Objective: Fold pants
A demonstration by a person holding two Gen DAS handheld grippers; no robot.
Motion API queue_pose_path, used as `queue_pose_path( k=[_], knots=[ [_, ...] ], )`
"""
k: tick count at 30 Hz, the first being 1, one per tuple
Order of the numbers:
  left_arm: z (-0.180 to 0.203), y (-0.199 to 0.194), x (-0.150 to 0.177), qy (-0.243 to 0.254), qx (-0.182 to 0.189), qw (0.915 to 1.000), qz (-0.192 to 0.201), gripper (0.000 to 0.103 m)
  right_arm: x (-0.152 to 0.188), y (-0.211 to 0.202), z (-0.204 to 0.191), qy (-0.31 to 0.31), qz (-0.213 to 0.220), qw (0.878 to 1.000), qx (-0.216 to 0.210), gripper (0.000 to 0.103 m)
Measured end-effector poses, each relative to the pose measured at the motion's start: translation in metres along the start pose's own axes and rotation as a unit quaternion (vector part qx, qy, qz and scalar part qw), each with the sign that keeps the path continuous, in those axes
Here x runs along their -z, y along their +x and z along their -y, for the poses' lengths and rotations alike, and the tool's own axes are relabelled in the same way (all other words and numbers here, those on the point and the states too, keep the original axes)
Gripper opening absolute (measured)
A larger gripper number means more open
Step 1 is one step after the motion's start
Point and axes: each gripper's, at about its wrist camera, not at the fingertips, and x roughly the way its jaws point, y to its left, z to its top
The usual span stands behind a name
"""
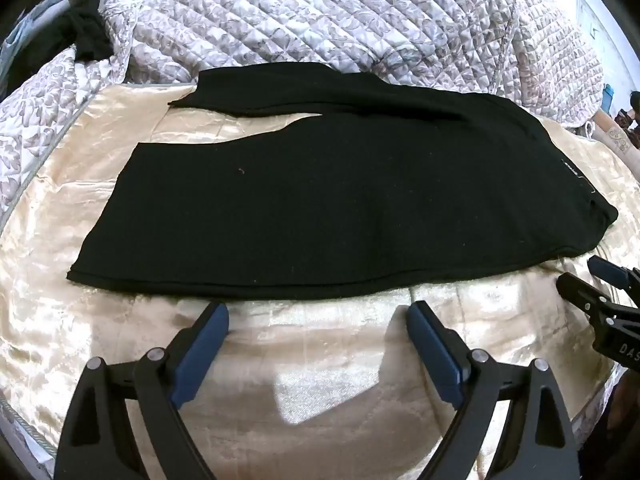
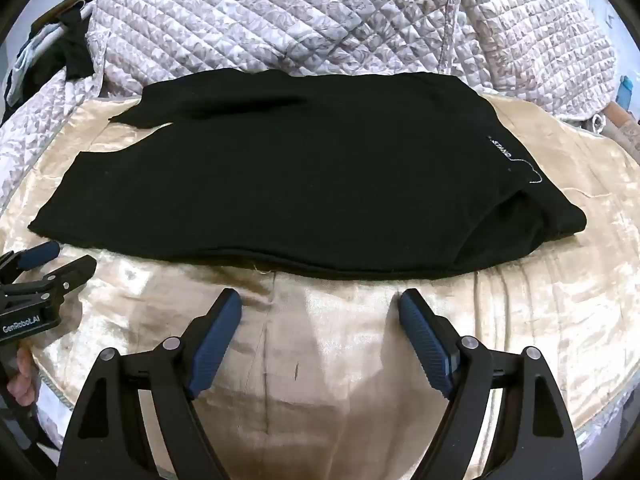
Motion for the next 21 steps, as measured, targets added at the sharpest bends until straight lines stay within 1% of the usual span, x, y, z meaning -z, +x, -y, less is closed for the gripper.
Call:
queue_pose_path(
  k=[21],
  knots=[
    [0.0011,0.0025,0.0015,0.001,0.002,1.0,-0.005,0.093,-0.0002,0.0002,-0.0041,-0.006,0.0,1.0,0.005,0.081]
  ],
)
